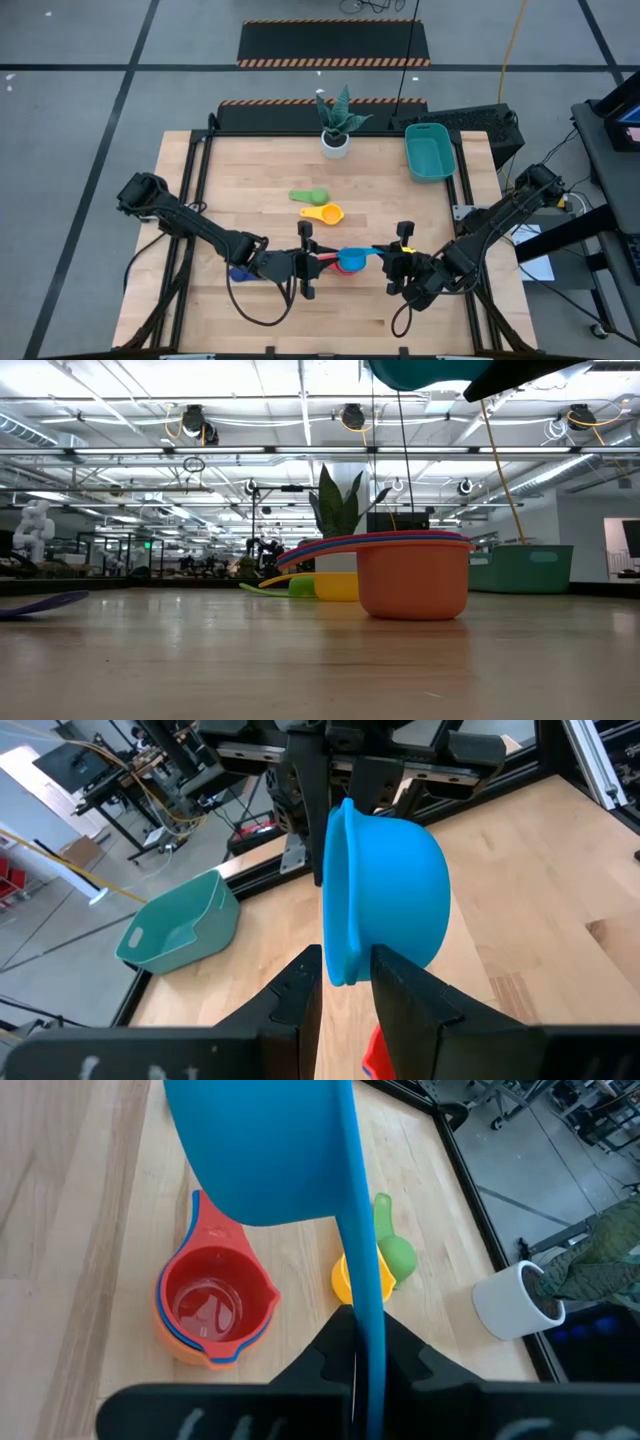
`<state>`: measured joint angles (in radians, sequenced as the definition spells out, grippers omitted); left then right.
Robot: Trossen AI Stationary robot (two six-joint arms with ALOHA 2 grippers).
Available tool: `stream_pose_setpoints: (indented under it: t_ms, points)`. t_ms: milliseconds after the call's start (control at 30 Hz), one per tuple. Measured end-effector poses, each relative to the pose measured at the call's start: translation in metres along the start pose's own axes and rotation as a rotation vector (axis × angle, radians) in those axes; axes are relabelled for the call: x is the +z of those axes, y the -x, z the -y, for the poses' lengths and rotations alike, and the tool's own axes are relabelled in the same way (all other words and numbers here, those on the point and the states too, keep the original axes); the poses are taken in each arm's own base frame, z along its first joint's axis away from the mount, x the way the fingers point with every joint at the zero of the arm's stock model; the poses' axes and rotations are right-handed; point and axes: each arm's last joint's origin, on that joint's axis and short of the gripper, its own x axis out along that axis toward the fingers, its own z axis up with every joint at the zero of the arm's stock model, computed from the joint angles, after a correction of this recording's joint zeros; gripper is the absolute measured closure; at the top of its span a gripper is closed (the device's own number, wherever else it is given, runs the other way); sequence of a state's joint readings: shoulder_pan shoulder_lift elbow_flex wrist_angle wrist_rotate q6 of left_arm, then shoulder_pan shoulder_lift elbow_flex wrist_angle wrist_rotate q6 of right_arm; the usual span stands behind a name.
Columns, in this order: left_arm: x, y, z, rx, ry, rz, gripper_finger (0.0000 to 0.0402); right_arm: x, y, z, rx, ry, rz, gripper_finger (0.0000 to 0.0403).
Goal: Nest measuring cups in basket
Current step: Stack the light blue measuring cup on top of the red measuring cup
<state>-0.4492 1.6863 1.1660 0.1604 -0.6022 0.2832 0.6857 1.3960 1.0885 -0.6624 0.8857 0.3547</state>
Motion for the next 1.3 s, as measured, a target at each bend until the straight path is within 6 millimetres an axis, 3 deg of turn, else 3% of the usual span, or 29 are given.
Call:
stream_pose_setpoints:
  t_ms: [300, 500, 667, 833, 1300]
  points:
    - [0.0, 0.0, 0.0, -0.001, -0.003, 0.002, 0.0314, 0.0, 0.0, 0.0, -0.001, -0.004, 0.001, 0.0403]
    - [0.0, 0.0, 0.001, -0.021, -0.009, 0.008, 0.0388, 0.0, -0.002, 0.002, -0.006, -0.022, -0.007, 0.0403]
    - [0.0, 0.0, 0.0, -0.021, -0.01, 0.007, 0.0388, 0.0, -0.003, 0.002, -0.003, -0.054, -0.011, 0.0396]
    - [-0.001, -0.001, -0.001, -0.015, 0.003, -0.001, 0.0396, 0.001, -0.003, 0.002, 0.011, -0.082, -0.013, 0.0361]
    - [-0.008, 0.006, -0.012, -0.005, 0.049, -0.107, 0.0396, -0.004, -0.004, 0.003, 0.022, -0.109, -0.058, 0.0217]
